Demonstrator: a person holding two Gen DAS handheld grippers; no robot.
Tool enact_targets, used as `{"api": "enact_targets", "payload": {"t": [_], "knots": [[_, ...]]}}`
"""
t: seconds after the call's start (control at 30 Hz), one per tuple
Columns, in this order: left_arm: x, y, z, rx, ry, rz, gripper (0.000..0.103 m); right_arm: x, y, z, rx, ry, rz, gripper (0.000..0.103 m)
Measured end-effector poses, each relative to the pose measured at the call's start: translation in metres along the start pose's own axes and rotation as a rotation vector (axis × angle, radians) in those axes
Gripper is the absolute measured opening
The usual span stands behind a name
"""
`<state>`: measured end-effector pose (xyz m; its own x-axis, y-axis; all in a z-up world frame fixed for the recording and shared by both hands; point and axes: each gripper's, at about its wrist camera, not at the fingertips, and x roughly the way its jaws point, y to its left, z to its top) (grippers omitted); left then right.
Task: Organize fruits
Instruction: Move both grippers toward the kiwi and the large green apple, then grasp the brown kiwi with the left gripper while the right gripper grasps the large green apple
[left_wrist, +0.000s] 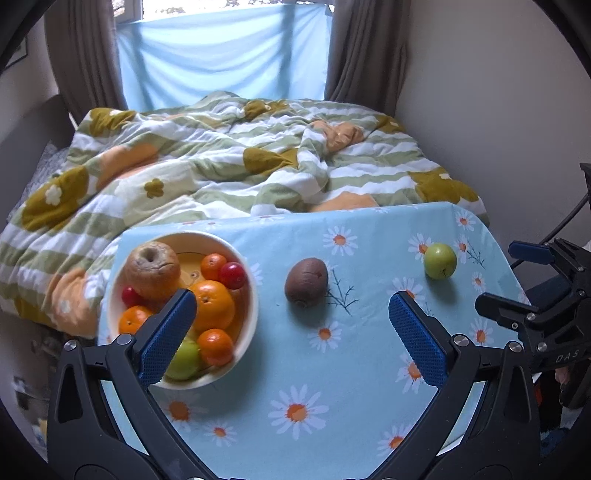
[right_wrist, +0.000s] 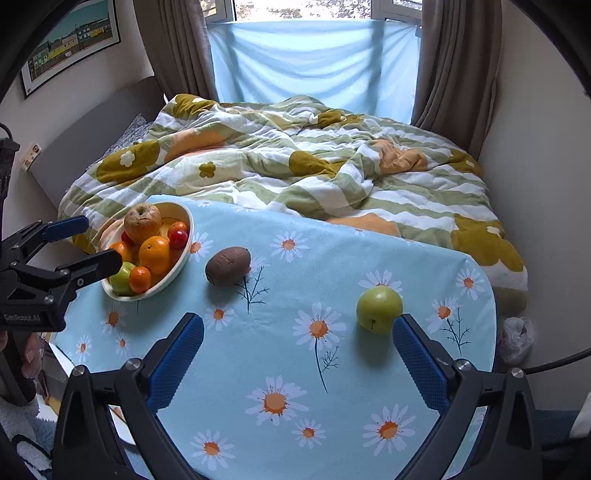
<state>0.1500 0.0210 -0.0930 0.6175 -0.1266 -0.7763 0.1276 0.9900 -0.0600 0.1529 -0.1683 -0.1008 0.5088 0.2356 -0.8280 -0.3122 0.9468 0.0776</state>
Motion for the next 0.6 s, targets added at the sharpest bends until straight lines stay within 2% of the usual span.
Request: {"api": "enact_targets", "payload": {"t": [0.2, 0.47, 0.6], "knots": [[0.045, -0.028, 0.002, 0.014, 0.033, 0.03, 0.103, 0.021, -0.037, -0.01, -0.012, 0.017, -0.016, 0.102], [0.102, -0.041, 0.001, 0.091, 0.098, 0.101, 0.103, 0.061, -0.073, -0.015, 0.033, 0.075, -0.004, 0.102], [0.127, -0.043, -0.002, 0.142, 0.136, 0.135, 0.096, 0.079, -0.081, -0.015, 0.034, 0.091, -0.02, 0.102]]}}
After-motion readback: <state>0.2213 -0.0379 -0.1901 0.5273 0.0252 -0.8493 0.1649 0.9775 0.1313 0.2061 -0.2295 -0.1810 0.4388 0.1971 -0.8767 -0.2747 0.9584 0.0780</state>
